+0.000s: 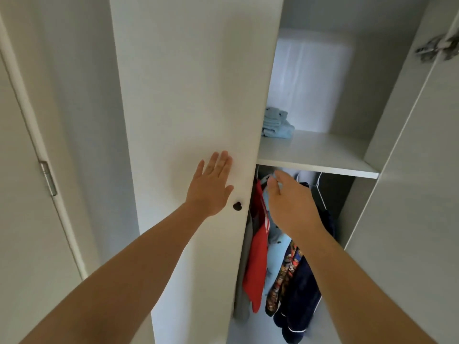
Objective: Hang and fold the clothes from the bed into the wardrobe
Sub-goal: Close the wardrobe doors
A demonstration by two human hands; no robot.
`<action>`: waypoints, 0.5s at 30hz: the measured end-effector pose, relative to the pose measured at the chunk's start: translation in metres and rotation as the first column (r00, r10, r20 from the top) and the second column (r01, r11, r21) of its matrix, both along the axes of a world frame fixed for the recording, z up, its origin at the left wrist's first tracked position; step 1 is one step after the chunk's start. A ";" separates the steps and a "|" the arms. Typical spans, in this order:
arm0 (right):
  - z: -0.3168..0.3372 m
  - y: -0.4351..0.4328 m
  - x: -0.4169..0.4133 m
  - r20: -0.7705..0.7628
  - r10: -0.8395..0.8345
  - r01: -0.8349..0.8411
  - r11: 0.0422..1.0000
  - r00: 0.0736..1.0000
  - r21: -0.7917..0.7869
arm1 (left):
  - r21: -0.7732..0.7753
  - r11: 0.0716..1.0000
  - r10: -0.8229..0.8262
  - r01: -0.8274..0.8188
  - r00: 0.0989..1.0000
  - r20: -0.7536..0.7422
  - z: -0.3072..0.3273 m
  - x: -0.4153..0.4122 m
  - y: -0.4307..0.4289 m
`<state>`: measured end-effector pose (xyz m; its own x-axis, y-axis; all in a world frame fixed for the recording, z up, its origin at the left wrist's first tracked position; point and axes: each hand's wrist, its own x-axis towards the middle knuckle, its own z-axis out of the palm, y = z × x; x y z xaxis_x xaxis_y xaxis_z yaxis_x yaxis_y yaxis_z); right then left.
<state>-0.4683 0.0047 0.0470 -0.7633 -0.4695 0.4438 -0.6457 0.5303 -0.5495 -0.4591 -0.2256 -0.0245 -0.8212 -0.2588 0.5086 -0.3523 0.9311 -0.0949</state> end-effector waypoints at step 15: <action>-0.012 -0.003 -0.035 0.013 -0.071 0.070 0.996 0.997 0.048 | 0.055 0.996 0.071 -0.068 0.996 -0.048 -0.011 -0.057 -0.013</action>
